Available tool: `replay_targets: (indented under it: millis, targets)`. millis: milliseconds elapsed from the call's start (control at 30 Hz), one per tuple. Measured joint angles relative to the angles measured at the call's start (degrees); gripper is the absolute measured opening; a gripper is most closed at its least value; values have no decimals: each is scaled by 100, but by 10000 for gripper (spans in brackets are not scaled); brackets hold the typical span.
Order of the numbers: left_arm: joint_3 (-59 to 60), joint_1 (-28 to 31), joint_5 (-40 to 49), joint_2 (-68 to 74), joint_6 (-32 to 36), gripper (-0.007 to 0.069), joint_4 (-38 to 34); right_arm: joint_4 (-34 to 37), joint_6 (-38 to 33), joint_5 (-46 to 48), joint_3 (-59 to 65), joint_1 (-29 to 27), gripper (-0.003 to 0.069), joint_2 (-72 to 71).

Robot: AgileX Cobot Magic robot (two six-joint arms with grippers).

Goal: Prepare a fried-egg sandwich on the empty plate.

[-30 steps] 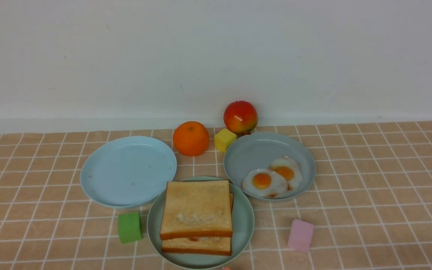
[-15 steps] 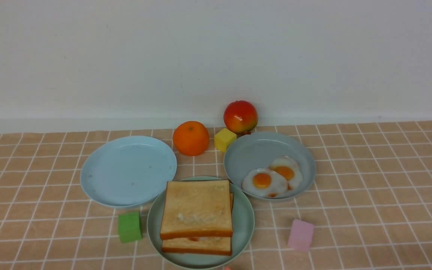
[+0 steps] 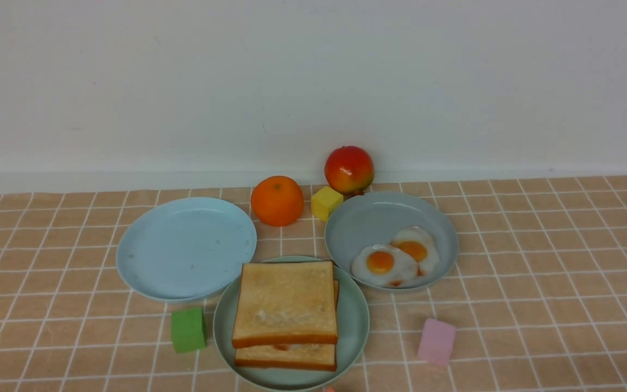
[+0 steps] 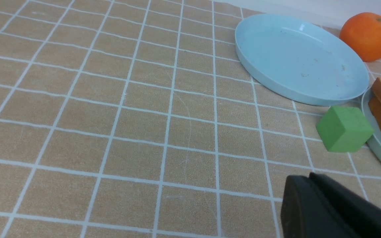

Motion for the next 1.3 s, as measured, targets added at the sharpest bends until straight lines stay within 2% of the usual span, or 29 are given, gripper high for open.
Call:
replay_targets:
  millis: [1300]
  targets:
    - [0,0,0,0,0,71,0,0,73,0,0,0,148,0]
